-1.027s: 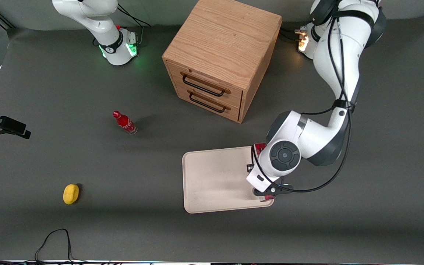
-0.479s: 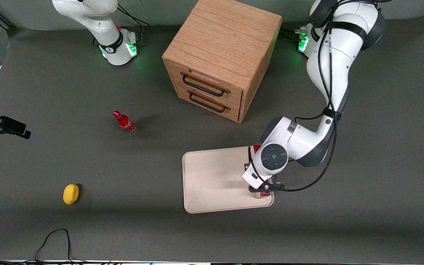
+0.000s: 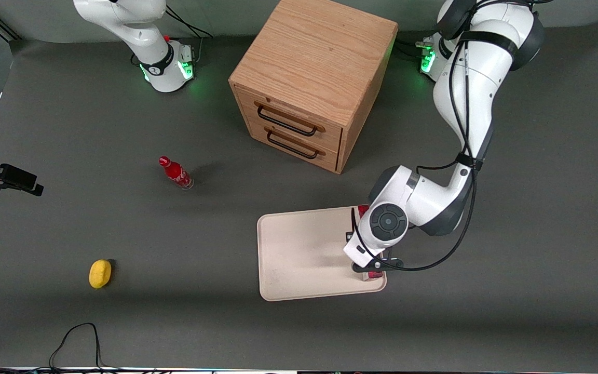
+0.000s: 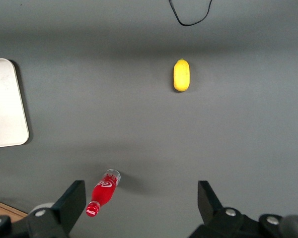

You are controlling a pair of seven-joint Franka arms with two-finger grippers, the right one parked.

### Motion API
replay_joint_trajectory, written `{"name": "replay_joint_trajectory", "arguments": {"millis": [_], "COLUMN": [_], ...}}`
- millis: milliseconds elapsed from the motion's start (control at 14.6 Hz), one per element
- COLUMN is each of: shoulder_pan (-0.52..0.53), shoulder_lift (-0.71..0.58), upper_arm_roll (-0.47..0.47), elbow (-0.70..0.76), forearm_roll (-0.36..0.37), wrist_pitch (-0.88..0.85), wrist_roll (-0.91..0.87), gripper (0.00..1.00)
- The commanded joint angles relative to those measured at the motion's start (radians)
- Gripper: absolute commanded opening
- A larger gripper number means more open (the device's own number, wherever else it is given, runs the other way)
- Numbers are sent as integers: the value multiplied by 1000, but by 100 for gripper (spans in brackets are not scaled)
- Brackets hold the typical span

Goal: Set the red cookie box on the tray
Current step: 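Lower the box onto the tray and open the left gripper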

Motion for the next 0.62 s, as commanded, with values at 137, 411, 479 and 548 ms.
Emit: {"name": "replay_joint_trajectory", "arguments": {"millis": [137,411,479,548], "shoulder_pan": [16,20,20,22], "shoulder_lift": [-49,-78,-89,-99], "upper_arm_roll": [3,1,1,0], "elbow": [-25,-22,-22,-22], "forearm_roll": [0,-1,-1,-1], "wrist_pitch": [-9,-41,-56,-71], "wrist_roll": [-12,-12,-12,-10], "gripper": [100,100,100,100]}}
